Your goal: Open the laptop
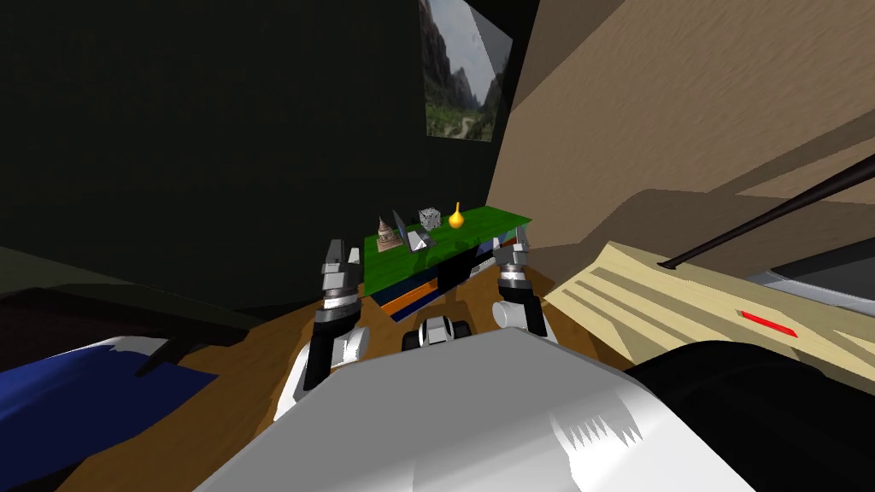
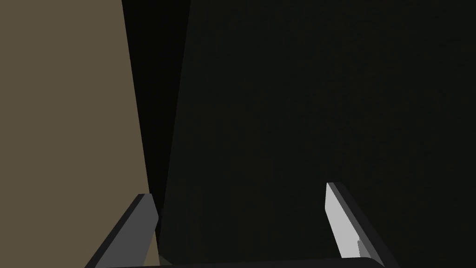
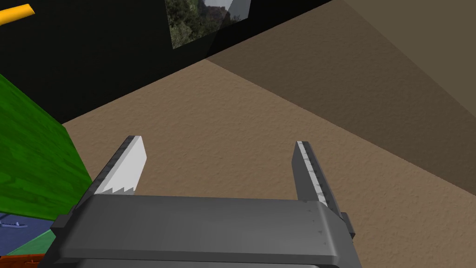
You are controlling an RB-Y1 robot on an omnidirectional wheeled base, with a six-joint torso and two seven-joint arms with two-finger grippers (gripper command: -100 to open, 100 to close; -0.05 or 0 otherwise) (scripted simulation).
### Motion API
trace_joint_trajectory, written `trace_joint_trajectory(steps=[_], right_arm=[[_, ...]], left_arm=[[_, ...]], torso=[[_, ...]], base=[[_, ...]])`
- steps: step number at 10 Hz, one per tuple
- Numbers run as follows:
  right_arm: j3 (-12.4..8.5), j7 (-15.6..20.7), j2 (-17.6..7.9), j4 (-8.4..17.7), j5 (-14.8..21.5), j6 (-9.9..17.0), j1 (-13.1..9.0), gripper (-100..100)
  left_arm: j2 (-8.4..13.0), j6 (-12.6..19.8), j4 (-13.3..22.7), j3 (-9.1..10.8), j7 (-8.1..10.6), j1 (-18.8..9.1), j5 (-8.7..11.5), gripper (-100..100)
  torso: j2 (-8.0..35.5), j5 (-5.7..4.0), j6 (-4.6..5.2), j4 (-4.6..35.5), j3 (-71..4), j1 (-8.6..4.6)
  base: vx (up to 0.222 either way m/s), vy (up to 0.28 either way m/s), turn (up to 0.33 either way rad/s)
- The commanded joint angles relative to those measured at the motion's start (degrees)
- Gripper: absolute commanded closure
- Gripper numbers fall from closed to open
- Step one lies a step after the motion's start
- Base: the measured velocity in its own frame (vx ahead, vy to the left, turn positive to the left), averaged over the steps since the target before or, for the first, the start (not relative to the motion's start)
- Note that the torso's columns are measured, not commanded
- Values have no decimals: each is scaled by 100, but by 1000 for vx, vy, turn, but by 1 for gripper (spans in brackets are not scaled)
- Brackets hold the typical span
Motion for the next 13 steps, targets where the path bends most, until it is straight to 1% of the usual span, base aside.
trace_joint_trajectory(steps=[1,3,8,13], right_arm=[[0,0,0,0,0,0,0,0],[0,0,0,0,0,0,0,0],[0,0,0,0,0,0,0,0],[0,0,0,0,0,0,0,0]], left_arm=[[163,346,59,74,-29,-87,-52,-100],[210,629,119,145,-50,-169,-91,-100],[247,1338,278,322,-100,-373,-190,-100],[329,1965,430,479,-144,-555,-277,-100]], torso=[[4,0,0,1,2,-1],[7,-1,0,2,4,-3],[6,0,0,2,3,0],[7,0,0,2,4,-1]], base=[[51,-45,-61],[55,-44,-66],[58,-42,-62],[53,-33,-58]])
